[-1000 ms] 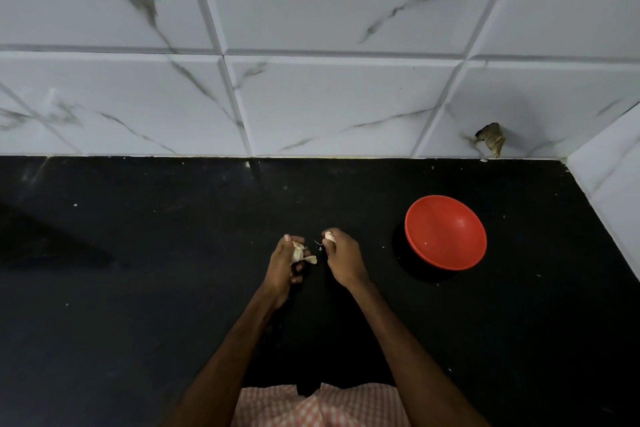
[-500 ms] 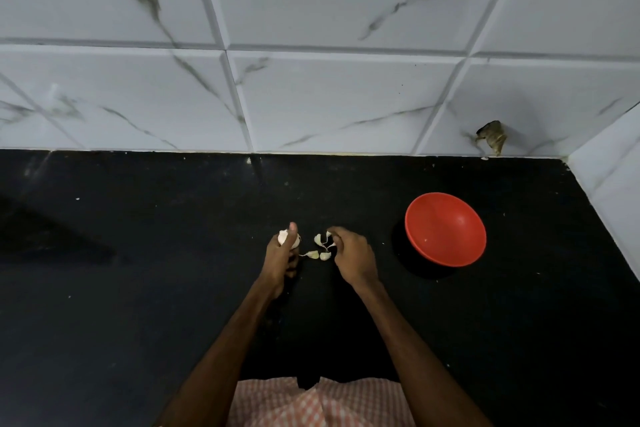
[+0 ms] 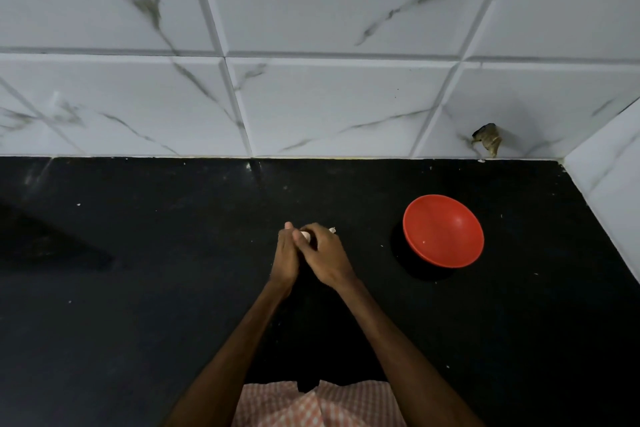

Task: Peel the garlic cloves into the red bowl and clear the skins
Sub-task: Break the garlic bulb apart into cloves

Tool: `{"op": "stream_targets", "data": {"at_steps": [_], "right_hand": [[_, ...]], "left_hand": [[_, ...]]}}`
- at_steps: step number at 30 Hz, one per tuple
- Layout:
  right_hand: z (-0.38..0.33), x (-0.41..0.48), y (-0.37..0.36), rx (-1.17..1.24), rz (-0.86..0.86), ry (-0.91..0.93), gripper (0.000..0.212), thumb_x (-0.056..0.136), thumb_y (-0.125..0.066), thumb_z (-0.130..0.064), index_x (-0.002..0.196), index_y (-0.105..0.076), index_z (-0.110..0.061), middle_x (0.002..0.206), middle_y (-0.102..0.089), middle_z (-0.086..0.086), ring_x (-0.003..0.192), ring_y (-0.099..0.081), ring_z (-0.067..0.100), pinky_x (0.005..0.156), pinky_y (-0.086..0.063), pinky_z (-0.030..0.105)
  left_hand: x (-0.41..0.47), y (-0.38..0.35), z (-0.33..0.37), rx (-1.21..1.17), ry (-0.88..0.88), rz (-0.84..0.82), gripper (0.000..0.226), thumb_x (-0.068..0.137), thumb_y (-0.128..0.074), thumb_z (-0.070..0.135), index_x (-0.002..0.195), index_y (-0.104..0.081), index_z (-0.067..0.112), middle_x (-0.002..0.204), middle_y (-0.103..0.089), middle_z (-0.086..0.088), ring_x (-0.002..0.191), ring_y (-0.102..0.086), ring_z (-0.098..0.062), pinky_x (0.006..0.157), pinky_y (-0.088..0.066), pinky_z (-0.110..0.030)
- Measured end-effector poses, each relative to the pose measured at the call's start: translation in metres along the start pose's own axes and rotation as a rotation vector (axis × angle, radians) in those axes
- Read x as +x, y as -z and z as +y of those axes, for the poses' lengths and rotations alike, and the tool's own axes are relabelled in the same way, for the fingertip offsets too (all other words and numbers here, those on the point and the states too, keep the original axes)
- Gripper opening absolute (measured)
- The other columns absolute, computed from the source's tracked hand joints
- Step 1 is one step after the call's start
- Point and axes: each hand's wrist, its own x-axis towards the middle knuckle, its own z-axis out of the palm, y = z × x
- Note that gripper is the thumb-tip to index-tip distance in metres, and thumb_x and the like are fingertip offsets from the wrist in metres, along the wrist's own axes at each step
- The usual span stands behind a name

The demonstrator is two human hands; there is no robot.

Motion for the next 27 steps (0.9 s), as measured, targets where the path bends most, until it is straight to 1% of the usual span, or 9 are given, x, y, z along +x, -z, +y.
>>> {"op": "stream_targets", "data": {"at_steps": [2, 4, 8, 10, 13, 15, 18, 22, 27], "right_hand": [[-0.006, -0.003, -0.006, -0.055, 0.066, 0.000, 0.050, 0.094, -0.042, -0.070, 0.104, -0.059, -0.024, 0.099, -0.068, -0.009, 0.090, -0.065, 0.003, 0.078, -0.055, 0.028], [-0.009, -0.002, -0.008, -0.072, 0.097, -0.007, 0.047, 0.098, -0.041, -0.065, 0.100, -0.058, -0.022, 0.094, -0.068, -0.007, 0.086, -0.066, 0.006, 0.076, -0.056, 0.032], [-0.005, 0.002, -0.008, -0.120, 0.085, 0.008, 0.047, 0.105, -0.036, -0.052, 0.101, -0.061, -0.012, 0.093, -0.070, 0.001, 0.087, -0.068, 0.015, 0.080, -0.056, 0.041], [0.000, 0.002, -0.010, -0.097, 0.090, -0.022, 0.048, 0.107, -0.034, -0.049, 0.097, -0.063, -0.011, 0.090, -0.071, 0.003, 0.086, -0.067, 0.017, 0.080, -0.055, 0.041], [0.007, 0.004, -0.010, 0.064, 0.151, -0.112, 0.046, 0.108, -0.033, -0.040, 0.075, -0.061, -0.024, 0.074, -0.066, -0.006, 0.074, -0.065, 0.010, 0.071, -0.049, 0.033], [0.007, 0.005, -0.010, 0.089, 0.179, -0.126, 0.046, 0.109, -0.035, -0.037, 0.068, -0.055, -0.030, 0.068, -0.063, -0.008, 0.068, -0.062, 0.007, 0.067, -0.046, 0.029], [0.007, 0.008, -0.009, 0.121, 0.130, -0.140, 0.046, 0.108, -0.037, -0.039, 0.071, -0.058, -0.024, 0.068, -0.063, -0.007, 0.062, -0.060, 0.000, 0.061, -0.044, 0.021], [0.008, 0.014, 0.004, 0.290, 0.020, -0.204, 0.047, 0.107, -0.041, -0.039, 0.094, -0.066, -0.002, 0.083, -0.065, 0.005, 0.078, -0.061, 0.016, 0.078, -0.050, 0.041], [0.011, 0.014, 0.017, 0.321, -0.054, -0.205, 0.027, 0.107, -0.045, -0.034, 0.107, -0.068, -0.021, 0.092, -0.068, -0.008, 0.075, -0.063, -0.001, 0.056, -0.047, 0.015]], "left_hand": [[-0.001, -0.004, 0.004, -0.006, 0.042, 0.010, 0.077, 0.106, -0.020, 0.058, 0.107, -0.060, -0.008, 0.113, -0.063, -0.032, 0.109, -0.063, -0.044, 0.097, -0.050, -0.061], [0.000, -0.008, 0.006, -0.022, 0.052, 0.019, 0.082, 0.104, -0.019, 0.063, 0.102, -0.062, -0.007, 0.108, -0.065, -0.032, 0.107, -0.065, -0.044, 0.095, -0.052, -0.060], [-0.003, -0.013, 0.009, -0.060, 0.040, 0.003, 0.068, 0.107, -0.024, 0.053, 0.070, -0.070, 0.021, 0.079, -0.070, -0.011, 0.080, -0.067, -0.027, 0.079, -0.054, -0.044], [-0.005, -0.013, 0.008, -0.091, 0.059, -0.011, 0.064, 0.109, -0.025, 0.047, 0.068, -0.066, 0.020, 0.074, -0.064, -0.009, 0.074, -0.060, -0.025, 0.073, -0.050, -0.043], [-0.008, -0.011, 0.008, -0.038, 0.079, -0.064, 0.062, 0.109, -0.023, 0.048, 0.069, -0.058, 0.015, 0.057, -0.049, -0.007, 0.047, -0.043, -0.018, 0.045, -0.034, -0.028], [-0.009, -0.009, 0.009, -0.024, 0.071, -0.066, 0.060, 0.109, -0.024, 0.047, 0.072, -0.056, 0.012, 0.054, -0.046, -0.005, 0.040, -0.038, -0.013, 0.039, -0.027, -0.022], [-0.007, -0.006, 0.009, -0.008, 0.014, -0.075, 0.065, 0.107, -0.025, 0.053, 0.078, -0.060, 0.006, 0.056, -0.051, -0.003, 0.044, -0.043, -0.012, 0.040, -0.032, -0.023], [-0.002, 0.002, 0.016, 0.055, 0.066, -0.176, 0.073, 0.092, -0.025, 0.076, 0.070, -0.066, 0.020, 0.051, -0.042, 0.003, 0.041, -0.032, -0.007, 0.039, -0.024, -0.020], [0.002, 0.008, 0.017, 0.097, 0.115, -0.243, 0.065, 0.090, -0.034, 0.074, 0.080, -0.065, 0.017, 0.058, -0.044, 0.001, 0.045, -0.031, -0.006, 0.043, -0.021, -0.019]]}}
